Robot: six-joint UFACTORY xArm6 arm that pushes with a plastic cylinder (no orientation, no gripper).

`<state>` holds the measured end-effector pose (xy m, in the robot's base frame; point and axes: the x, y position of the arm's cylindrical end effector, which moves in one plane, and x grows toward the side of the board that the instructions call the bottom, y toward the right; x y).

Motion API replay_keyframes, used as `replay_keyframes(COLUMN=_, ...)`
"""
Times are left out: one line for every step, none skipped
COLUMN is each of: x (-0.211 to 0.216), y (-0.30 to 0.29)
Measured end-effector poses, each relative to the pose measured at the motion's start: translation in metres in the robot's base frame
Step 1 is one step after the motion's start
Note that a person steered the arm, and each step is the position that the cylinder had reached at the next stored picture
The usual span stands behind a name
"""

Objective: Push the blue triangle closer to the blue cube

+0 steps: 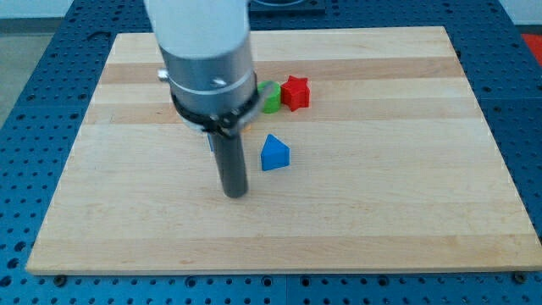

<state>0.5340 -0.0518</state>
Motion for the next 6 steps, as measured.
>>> replay_keyframes(x=0.014, y=0.060)
replay_keyframes(x=0.004, y=0.138)
replay_keyframes(x=-0.019, y=0.193)
replay_keyframes(x=-0.025, y=0.201)
replay_keyframes(x=-0.026, y=0.201)
replay_keyframes(x=-0.027, y=0.202)
